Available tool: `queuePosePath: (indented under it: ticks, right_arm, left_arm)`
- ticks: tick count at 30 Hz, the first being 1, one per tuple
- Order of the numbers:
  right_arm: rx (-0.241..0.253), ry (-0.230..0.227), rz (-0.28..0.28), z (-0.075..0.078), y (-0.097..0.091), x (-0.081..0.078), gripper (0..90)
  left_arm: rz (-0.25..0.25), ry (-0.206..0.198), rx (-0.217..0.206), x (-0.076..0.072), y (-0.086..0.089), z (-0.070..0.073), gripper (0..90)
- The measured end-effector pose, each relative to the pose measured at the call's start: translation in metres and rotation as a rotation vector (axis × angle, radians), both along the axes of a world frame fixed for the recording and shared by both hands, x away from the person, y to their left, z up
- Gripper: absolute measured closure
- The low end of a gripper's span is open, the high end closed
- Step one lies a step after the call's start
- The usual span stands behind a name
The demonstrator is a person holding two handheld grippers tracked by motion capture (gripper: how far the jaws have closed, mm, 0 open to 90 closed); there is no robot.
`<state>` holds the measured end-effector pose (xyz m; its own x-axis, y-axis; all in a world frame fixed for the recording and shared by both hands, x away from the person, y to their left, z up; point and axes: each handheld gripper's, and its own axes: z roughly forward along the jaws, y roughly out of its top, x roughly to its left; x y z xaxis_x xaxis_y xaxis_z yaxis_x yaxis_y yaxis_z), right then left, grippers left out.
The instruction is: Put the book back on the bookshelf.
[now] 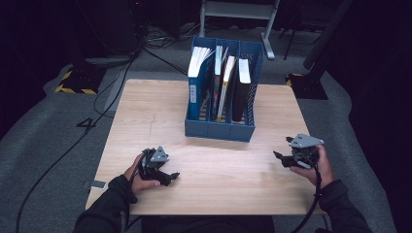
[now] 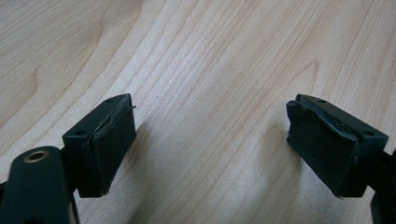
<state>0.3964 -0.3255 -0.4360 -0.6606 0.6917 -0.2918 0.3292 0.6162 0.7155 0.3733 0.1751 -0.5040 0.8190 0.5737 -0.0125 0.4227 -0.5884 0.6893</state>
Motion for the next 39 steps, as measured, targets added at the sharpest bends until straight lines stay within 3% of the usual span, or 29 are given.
queuePosePath:
  ticks: [8,15,26,27,28,29,39]
  right_arm:
    - [-0.001,0.038,-0.018,-0.022,-0.025,-0.011,25.6]
    - [0.037,0.083,-0.035,-0.038,-0.044,-0.019,25.6]
    - [0.147,0.156,-0.061,-0.06,-0.069,-0.031,24.6]
    - [0.186,0.175,-0.09,-0.066,-0.074,-0.033,23.6]
    - [0.186,0.175,-0.09,-0.066,-0.074,-0.033,23.6]
    - [0.219,0.192,-0.109,-0.067,-0.078,-0.033,23.0]
    - [0.222,0.194,-0.118,-0.068,-0.078,-0.034,22.3]
  left_arm:
    - [0.0,0.0,0.0,0.0,0.0,0.0,15.4]
    - [-0.001,-0.001,0.0,0.0,0.0,0.0,15.4]
    - [0.006,0.001,0.0,-0.001,0.0,0.0,15.4]
    - [0.003,-0.001,0.001,-0.001,0.0,0.0,15.4]
    - [0.003,-0.001,0.001,-0.001,0.0,0.0,15.4]
    - [0.006,0.001,0.0,-0.001,0.0,0.0,15.4]
    - [0.007,0.002,-0.001,-0.001,0.0,0.0,15.4]
